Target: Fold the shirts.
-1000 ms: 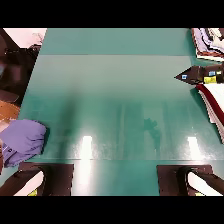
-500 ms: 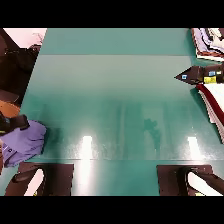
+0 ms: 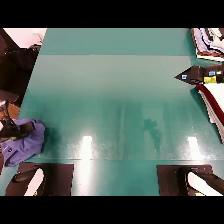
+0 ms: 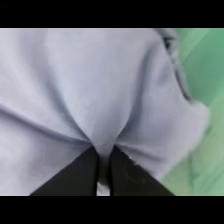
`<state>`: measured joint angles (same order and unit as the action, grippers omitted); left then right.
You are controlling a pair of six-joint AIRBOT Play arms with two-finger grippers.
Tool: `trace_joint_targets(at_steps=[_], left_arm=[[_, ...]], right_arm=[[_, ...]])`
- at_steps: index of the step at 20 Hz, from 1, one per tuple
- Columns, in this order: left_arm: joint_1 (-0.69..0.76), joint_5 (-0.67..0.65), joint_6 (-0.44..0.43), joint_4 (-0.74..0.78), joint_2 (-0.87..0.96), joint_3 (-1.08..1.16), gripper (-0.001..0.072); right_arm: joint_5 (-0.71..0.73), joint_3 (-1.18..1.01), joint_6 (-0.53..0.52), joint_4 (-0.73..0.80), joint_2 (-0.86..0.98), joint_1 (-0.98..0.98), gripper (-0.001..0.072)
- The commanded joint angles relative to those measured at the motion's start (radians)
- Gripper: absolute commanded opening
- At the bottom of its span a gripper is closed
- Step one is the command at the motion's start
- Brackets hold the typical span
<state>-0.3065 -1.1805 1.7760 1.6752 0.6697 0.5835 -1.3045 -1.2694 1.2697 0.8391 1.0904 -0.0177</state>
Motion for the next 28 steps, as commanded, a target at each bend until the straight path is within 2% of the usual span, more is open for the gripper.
trace_joint_targets(at_steps=[1, 4, 5, 6, 11, 16, 19, 20, 21, 24, 28], left_arm=[[0.002, -0.013, -0.133, -0.125, -0.001, 0.225, 0.0029], [0.002, -0.013, -0.324, -0.483, -0.001, 0.591, 0.0028], [0.013, -0.008, -0.371, -0.581, 0.000, 0.687, 0.0028], [0.051, 0.002, -0.387, -0.613, 0.002, 0.776, 0.0028], [0.355, -0.092, -0.387, -0.614, 0.116, 1.014, 0.0028], [0.634, -0.182, -0.388, -0.609, 0.374, 1.034, 0.0029], [0.790, -0.154, -0.403, -0.609, 0.573, 1.034, 0.0043], [0.831, -0.135, -0.412, -0.610, 0.632, 1.034, 0.0324], [0.866, -0.115, -0.414, -0.609, 0.687, 1.034, 0.0698], [0.877, -0.112, -0.415, -0.586, 0.763, 1.034, 0.0711], [0.727, -0.112, -0.414, -0.463, 0.741, 1.031, 0.0712]], right_arm=[[0.029, -0.010, 0.001, -0.008, -0.001, -0.001, 0.0015], [0.065, -0.079, 0.001, -0.008, -0.001, -0.001, 0.0015], [0.083, -0.109, 0.001, -0.007, 0.000, 0.000, 0.0015], [0.105, -0.139, 0.001, -0.007, -0.001, -0.001, 0.0015], [0.188, -0.284, 0.001, -0.006, 0.000, -0.001, 0.0014], [0.161, -0.365, 0.001, -0.006, -0.001, -0.001, 0.0015], [0.130, -0.369, 0.001, -0.006, 0.000, -0.001, 0.0015], [0.116, -0.368, 0.001, -0.006, 0.000, -0.001, 0.0015], [0.105, -0.368, 0.001, -0.005, 0.000, -0.001, 0.0015], [0.098, -0.368, 0.001, -0.005, 0.000, -0.001, 0.0015], [0.098, -0.368, 0.001, -0.003, 0.000, -0.001, 0.0015]])
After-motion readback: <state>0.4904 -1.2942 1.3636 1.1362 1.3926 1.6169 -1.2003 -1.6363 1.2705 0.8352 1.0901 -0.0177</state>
